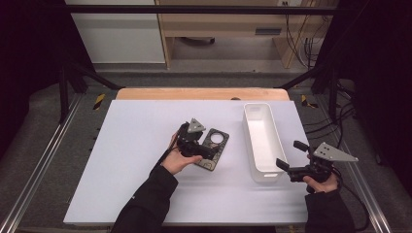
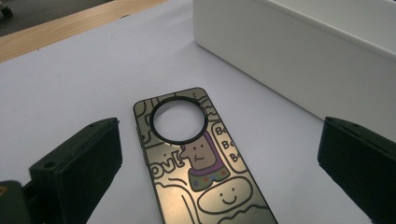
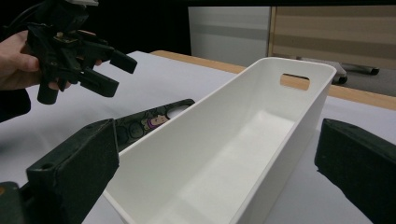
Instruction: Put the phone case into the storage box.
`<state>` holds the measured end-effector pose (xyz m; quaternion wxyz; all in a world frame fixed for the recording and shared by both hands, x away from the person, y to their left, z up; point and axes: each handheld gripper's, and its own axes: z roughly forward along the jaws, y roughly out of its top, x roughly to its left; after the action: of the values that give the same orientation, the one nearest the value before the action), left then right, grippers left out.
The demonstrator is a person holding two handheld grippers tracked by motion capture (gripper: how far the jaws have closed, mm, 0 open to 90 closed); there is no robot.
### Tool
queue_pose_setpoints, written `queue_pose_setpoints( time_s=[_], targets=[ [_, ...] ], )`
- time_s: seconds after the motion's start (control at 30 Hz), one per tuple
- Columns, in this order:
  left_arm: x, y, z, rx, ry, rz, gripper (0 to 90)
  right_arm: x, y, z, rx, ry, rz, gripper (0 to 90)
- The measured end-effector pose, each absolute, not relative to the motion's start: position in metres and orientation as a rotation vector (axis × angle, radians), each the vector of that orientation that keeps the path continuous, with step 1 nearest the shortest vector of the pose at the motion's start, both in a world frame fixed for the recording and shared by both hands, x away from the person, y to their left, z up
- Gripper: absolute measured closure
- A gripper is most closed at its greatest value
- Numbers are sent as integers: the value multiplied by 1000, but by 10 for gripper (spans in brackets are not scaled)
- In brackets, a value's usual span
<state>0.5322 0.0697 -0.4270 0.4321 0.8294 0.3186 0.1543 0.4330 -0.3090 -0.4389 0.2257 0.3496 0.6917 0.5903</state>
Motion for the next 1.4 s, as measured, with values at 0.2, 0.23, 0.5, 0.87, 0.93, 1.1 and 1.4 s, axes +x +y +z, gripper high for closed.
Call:
queue_pose_setpoints(
  time_s=[0.2, 0.23, 0.5, 0.87, 0.93, 1.1, 1.4],
  targets=[
    [538, 61, -432, 2093, 802, 389, 0, 433, -310, -438, 963, 1905, 1631, 4],
    [539, 59, -433, 2093, 806, 385, 0, 433, -310, -438, 963, 1905, 1631, 4],
    [547, 54, -444, 2123, 834, 381, 0, 433, -309, -439, 965, 1907, 1631, 4],
    [555, 45, -457, 2162, 879, 388, 2, 433, -309, -439, 964, 1905, 1632, 4],
    [556, 44, -459, 2165, 889, 385, 5, 433, -309, -438, 964, 1906, 1635, 4],
    [559, 41, -463, 2179, 911, 384, 13, 433, -309, -438, 964, 1906, 1634, 4],
    [565, 38, -474, 2211, 970, 383, 30, 433, -309, -438, 965, 1907, 1633, 4]
  ],
)
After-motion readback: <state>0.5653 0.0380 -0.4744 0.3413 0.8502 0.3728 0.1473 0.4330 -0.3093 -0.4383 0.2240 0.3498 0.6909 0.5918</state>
